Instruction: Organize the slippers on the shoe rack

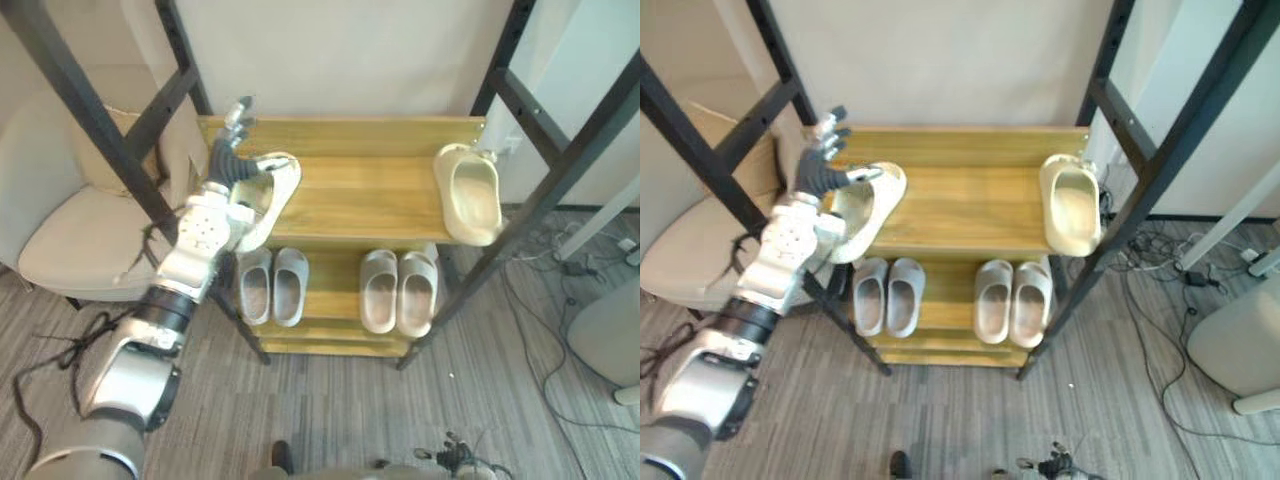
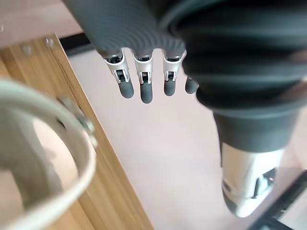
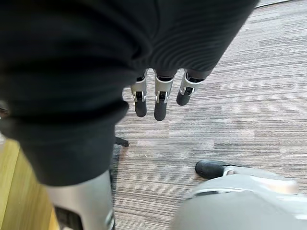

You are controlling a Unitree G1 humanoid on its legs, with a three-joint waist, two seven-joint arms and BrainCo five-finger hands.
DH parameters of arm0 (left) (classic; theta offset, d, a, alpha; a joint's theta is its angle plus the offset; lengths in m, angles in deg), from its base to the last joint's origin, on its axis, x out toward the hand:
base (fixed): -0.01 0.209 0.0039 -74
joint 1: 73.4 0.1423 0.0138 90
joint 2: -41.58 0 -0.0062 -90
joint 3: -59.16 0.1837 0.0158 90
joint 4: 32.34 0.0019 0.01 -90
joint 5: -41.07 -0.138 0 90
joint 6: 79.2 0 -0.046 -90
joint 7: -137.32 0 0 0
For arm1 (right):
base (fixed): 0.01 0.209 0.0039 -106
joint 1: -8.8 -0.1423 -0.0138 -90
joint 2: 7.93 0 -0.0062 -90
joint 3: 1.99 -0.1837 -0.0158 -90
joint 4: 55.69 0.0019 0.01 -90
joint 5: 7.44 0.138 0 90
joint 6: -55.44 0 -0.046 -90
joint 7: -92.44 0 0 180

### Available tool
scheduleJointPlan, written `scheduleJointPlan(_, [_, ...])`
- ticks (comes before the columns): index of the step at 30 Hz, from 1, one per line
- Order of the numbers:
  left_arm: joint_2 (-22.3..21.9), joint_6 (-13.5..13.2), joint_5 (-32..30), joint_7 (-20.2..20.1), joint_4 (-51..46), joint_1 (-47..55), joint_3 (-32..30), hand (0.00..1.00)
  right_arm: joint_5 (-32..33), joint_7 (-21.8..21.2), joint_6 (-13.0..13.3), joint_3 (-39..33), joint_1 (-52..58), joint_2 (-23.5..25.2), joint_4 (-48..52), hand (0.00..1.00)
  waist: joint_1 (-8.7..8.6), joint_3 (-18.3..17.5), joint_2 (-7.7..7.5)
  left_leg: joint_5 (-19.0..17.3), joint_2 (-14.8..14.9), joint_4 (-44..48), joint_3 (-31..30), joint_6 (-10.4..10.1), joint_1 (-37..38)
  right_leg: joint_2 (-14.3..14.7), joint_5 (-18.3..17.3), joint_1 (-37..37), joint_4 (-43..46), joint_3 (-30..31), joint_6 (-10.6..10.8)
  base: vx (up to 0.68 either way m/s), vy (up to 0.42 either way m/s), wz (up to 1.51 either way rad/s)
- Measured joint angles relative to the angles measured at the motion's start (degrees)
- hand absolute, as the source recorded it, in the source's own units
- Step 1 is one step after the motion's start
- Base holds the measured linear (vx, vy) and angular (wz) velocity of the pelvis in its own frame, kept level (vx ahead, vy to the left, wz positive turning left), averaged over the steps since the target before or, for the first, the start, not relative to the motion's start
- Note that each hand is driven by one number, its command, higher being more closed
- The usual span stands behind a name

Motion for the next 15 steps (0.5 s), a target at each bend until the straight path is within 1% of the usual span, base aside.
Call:
scheduleJointPlan(4, [2.74, 0.02, -0.35, -0.09, 1.53, -1.35, -0.63, 0.00, 0.03, -0.83, 0.01, -0.08, -0.03, -0.02, 0.36, 0.00, -0.30, 0.75, 0.79, 0.00, 0.05, 0.01, 0.09, 0.00, -1.45, 0.04, 0.13, -1.60, 0.11, 0.19, 0.00, 0.00, -0.001, -0.02])
scheduleJointPlan(8, [5.36, 0.20, -0.39, -0.18, 1.92, -1.35, -1.76, 0.00, 0.11, -0.90, 0.01, -0.24, 0.23, 0.05, 0.37, 0.00, -0.32, 2.20, 0.97, -0.08, 0.10, 0.00, 0.18, -0.10, -1.54, 0.07, 0.12, -1.89, 0.08, 0.60, -0.01, 0.01, -0.005, -0.05])
scheduleJointPlan(11, [7.13, 0.35, -1.29, -0.26, 3.09, -1.34, -2.23, 0.00, 0.13, -0.94, 0.02, -0.47, 0.22, 0.05, 0.45, 0.00, -0.13, 2.35, 1.04, -0.19, 0.11, 0.00, 0.54, -0.23, -1.58, 0.06, 0.11, -2.24, 0.10, 1.22, -0.01, 0.01, -0.003, -0.08])
scheduleJointPlan(15, [8.01, 0.60, -2.22, -0.30, 3.37, -1.33, -2.79, 0.00, 0.39, -0.95, 0.08, -0.65, 0.23, 0.03, 0.53, 0.00, -0.08, 2.47, 1.25, -0.19, 0.13, 0.00, 0.53, -0.23, -1.62, 0.07, 0.10, -2.28, 0.10, 1.26, -0.03, 0.00, -0.001, -0.01])
